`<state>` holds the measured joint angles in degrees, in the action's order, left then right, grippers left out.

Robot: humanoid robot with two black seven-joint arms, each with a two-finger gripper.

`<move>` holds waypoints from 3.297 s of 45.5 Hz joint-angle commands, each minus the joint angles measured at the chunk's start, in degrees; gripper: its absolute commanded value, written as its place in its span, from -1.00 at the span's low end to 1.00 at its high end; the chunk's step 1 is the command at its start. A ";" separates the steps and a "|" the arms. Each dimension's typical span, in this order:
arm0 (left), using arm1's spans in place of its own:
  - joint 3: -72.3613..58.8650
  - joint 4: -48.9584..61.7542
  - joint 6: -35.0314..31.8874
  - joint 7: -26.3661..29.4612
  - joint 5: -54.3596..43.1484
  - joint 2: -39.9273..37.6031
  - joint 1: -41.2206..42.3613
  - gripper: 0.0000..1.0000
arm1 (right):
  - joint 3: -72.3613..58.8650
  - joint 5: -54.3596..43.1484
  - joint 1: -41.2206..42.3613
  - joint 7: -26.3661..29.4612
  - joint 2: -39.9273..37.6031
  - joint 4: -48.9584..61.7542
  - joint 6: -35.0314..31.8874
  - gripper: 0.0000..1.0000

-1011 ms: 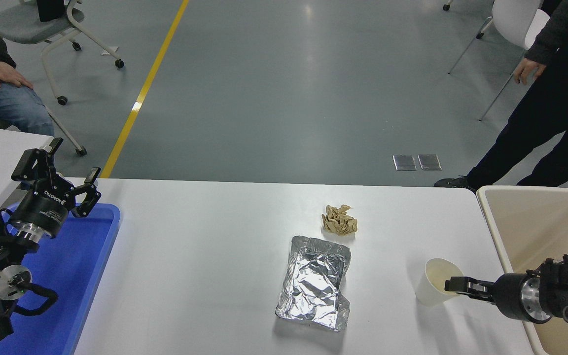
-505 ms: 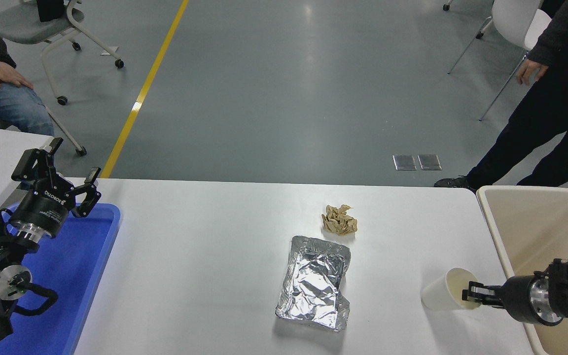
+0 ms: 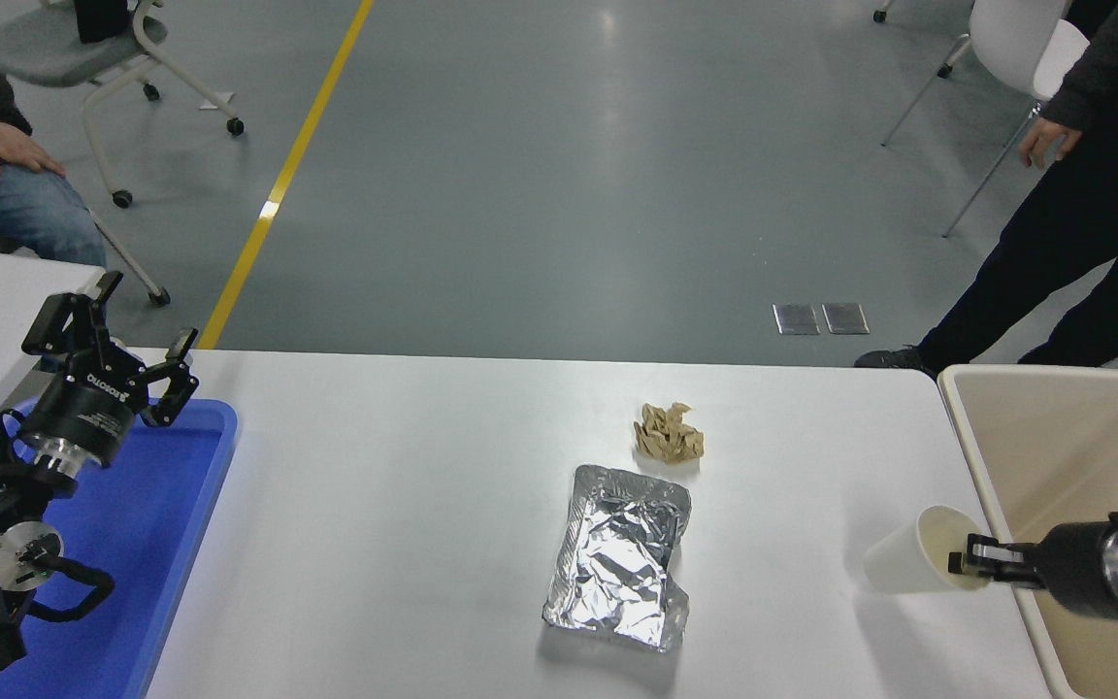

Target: Clean the table surface

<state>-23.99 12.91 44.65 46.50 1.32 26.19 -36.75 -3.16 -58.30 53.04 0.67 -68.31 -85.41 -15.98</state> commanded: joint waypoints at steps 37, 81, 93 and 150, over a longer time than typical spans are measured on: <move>0.00 0.01 0.00 0.00 0.00 0.00 0.01 1.00 | 9.49 3.72 22.63 -0.06 -26.53 -4.33 -32.80 -1.00; 0.00 0.01 0.00 0.00 0.00 0.00 0.01 1.00 | -5.89 10.56 11.65 0.47 -7.90 15.61 7.89 -1.00; 0.00 0.01 0.00 0.00 0.00 0.00 0.01 1.00 | -7.39 19.71 5.85 0.47 0.10 25.81 17.73 -1.00; 0.00 -0.08 -0.09 0.00 0.00 0.08 0.01 1.00 | -7.13 32.81 -15.60 0.47 45.37 72.57 32.94 -1.00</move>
<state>-23.99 12.89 44.56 46.49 1.32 26.23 -36.74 -10.08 -26.66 39.41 1.02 -28.72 -17.97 16.93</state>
